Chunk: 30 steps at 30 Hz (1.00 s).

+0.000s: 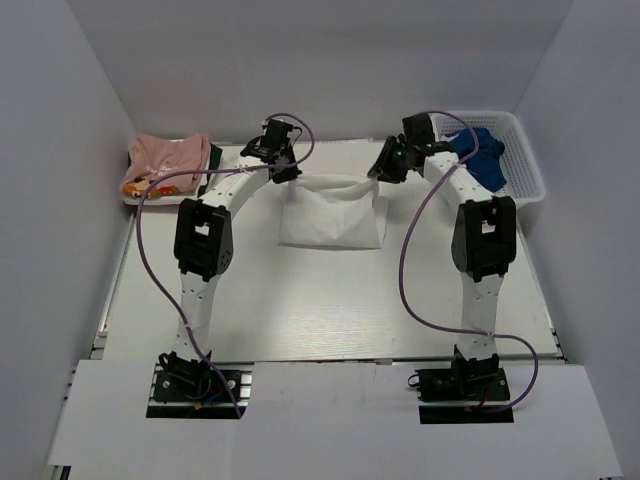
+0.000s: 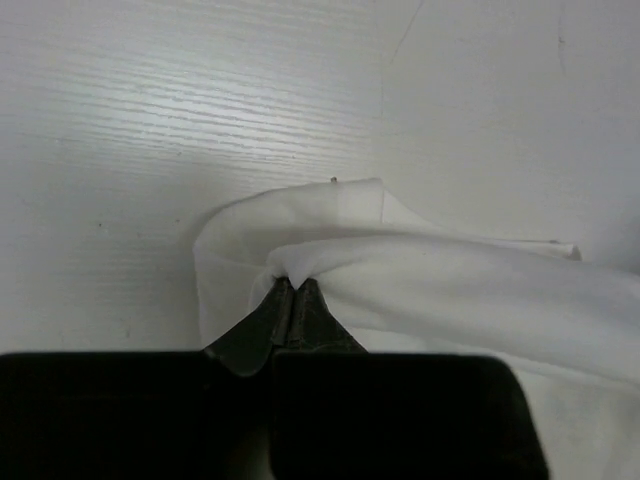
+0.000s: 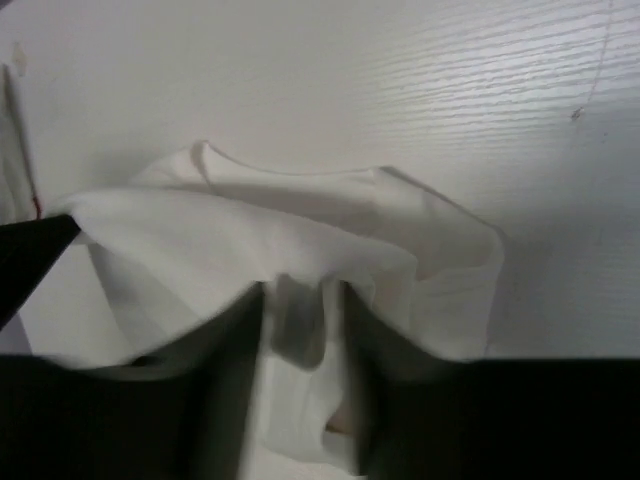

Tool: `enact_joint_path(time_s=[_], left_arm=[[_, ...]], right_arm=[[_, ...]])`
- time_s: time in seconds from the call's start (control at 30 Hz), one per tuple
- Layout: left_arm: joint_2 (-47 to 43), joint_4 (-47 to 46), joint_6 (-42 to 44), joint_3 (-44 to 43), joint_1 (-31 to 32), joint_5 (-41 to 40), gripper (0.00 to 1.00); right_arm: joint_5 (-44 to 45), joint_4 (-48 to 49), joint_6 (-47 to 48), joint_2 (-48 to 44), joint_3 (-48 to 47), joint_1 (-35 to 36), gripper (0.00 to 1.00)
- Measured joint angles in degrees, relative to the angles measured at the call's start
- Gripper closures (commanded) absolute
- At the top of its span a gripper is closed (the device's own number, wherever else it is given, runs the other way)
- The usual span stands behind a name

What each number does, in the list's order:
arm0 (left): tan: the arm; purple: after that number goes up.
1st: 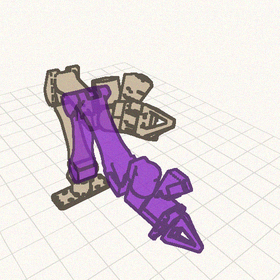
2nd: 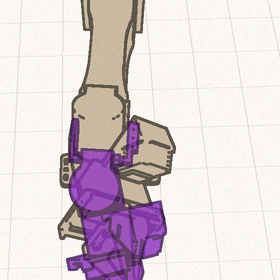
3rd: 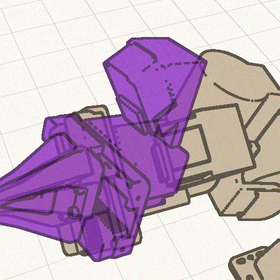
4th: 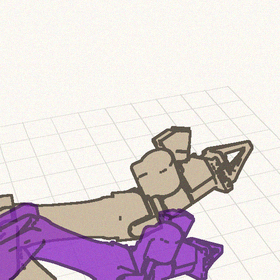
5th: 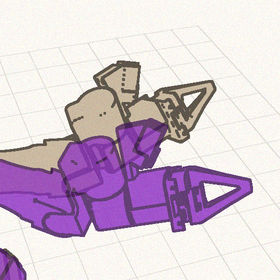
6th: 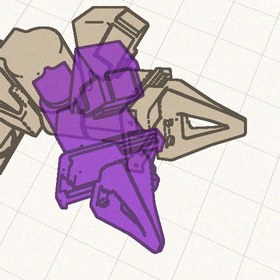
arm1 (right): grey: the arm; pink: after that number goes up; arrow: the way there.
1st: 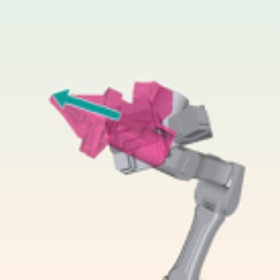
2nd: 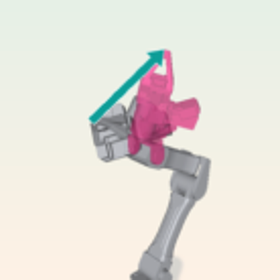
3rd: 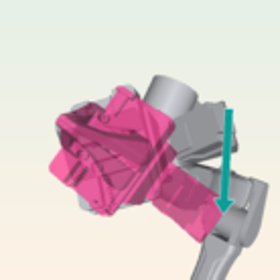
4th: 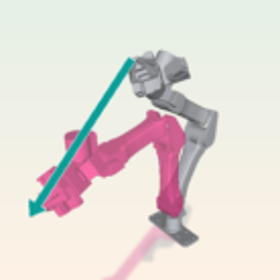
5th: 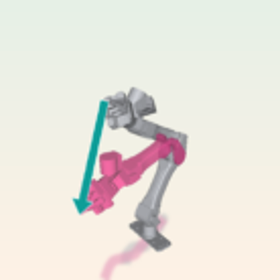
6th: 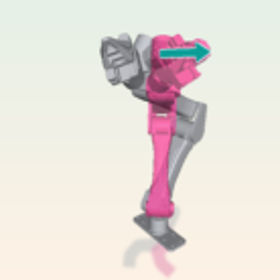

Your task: Fold and stack the t-shirts

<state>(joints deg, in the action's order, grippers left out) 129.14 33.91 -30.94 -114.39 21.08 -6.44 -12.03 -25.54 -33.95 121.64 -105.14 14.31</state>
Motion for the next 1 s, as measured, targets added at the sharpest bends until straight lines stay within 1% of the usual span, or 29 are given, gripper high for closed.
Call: enact_joint_path(time_s=[0.03, 0.07, 0.1, 0.13, 0.23, 0.3, 0.33, 0.4, 0.47, 0.53, 0.67, 0.7, 0.8, 0.83, 0.87, 0.9, 0.93, 1.0], left_arm=[[1.2, 0.11, 0.52, -1.07, -0.11, 0.09, 0.72], [2.25, 0.5, 1.16, -2.21, -0.28, 0.35, 0.42], [3.5, 0.94, 1.62, -3.65, -0.44, 0.52, 0.01], [4.44, 1.16, 1.7, -4.83, -0.66, 0.63, 0.0], [5.2, 1.84, 1.6, -6.12, -1.4, 1.07, 0.0], [5.07, 1.97, 1.9, -6.12, -1.7, 1.14, 0.0], [4.98, 2.08, 2.05, -6.08, -1.88, 1.09, 0.0], [3.96, 1.42, 2.27, -4.33, -2.19, 1.07, 0.0], [2.25, 1.57, 2.58, -1.51, -2.29, 1.18, 0.0], [1.14, 1.66, 2.71, 0.22, -2.25, 1.51, 0.0], [0.87, 1.68, 3.15, 0.79, -2.21, 2.34, 0.0], [0.87, 1.7, 3.26, 0.79, -2.21, 2.69, 0.0], [0.87, 1.73, 3.5, 0.79, -2.21, 3.32, 0.0], [0.87, 1.79, 3.52, 0.79, -2.21, 3.58, 0.0], [0.87, 1.86, 3.52, 0.79, -2.21, 3.96, 0.0], [0.9, 2.03, 3.63, 0.79, -2.21, 4.07, 0.0], [0.92, 2.19, 3.82, 0.79, -2.21, 4.17, 0.0], [0.94, 2.32, 4.22, 1.07, -2.21, 4.37, 0.0]], right_arm=[[0.15, -0.55, 0.79, 1.95, -1.64, -0.28, 0.31], [0.24, -1.31, 1.29, 3.41, -2.91, -0.52, 0.29], [0.61, -1.95, 2.05, 4.9, -4.22, -0.81, 0.24], [1.16, -2.56, 2.6, 5.95, -5.33, -0.96, 0.1], [3.15, -4.04, 4.37, 6.97, -6.29, -1.18, 0.1], [3.34, -3.56, 5.42, 5.75, -4.98, -1.03, 0.1], [3.17, -2.89, 5.9, 4.63, -3.5, -0.79, 0.1], [1.25, -0.07, 6.62, 0.28, 2.49, 0.13, 0.1], [-0.96, 2.29, 7.04, -4.39, 8.22, 1.57, 0.16], [-3.48, 5.05, 7.13, -7.76, 11.82, 3.3, 0.21], [-7.63, 9.97, 7.61, -8.92, 13.25, 6.16, 0.52], [-8.52, 11.3, 7.45, -8.9, 14.29, 6.43, 0.67], [-10.1, 13.11, 6.16, -8.44, 18.16, 5.97, 0.85], [-9.2, 13.7, 4.76, -7.96, 19.71, 5.57, 0.9], [-9.14, 13.7, 4.7, -7.39, 21.49, 5.11, 0.9], [-8.39, 13.79, 3.98, -6.8, 23.23, 4.48, 0.93], [-7.32, 14.19, 2.89, -6.27, 25.55, 3.78, 0.95], [-6.12, 14.12, 1.4, -5.09, 28.89, 2.08, 0.95]])
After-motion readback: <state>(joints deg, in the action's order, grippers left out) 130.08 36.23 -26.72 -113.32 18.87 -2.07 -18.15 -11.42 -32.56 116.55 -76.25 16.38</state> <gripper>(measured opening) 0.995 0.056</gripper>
